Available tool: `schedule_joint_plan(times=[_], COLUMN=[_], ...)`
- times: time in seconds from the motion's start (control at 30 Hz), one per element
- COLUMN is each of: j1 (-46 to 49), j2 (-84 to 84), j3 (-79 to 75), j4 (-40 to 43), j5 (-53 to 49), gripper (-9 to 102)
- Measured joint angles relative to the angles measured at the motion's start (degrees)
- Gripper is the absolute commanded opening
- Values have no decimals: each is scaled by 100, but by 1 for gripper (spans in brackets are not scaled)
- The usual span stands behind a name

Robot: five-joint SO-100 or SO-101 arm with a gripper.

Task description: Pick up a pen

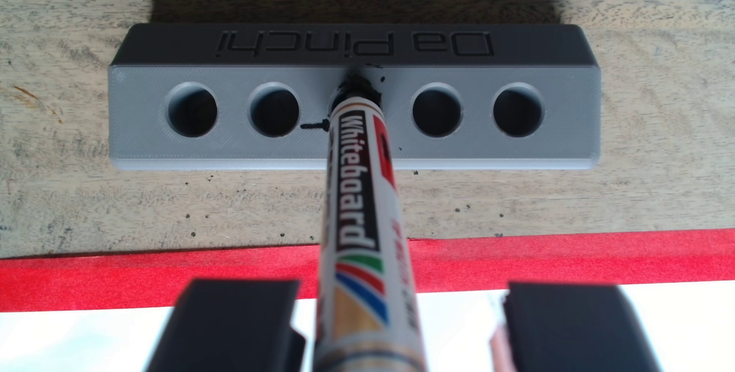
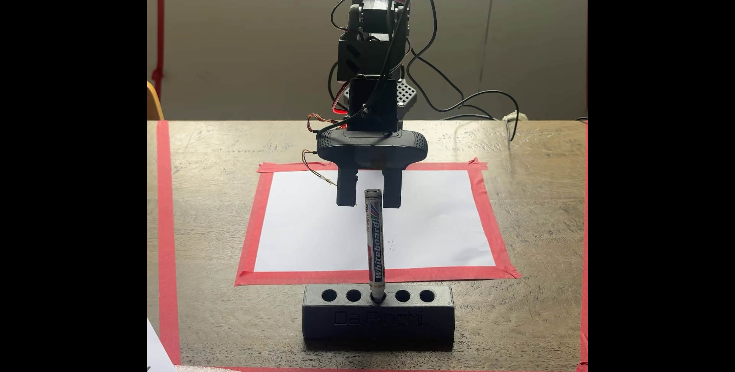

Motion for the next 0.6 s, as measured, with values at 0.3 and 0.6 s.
schedule_joint_plan(times=[0.3, 0.6], j1=[-9, -9], j2=[-35, -26], j3=[0, 0], j4=[53, 123], j5=[0, 0], gripper=[101, 101])
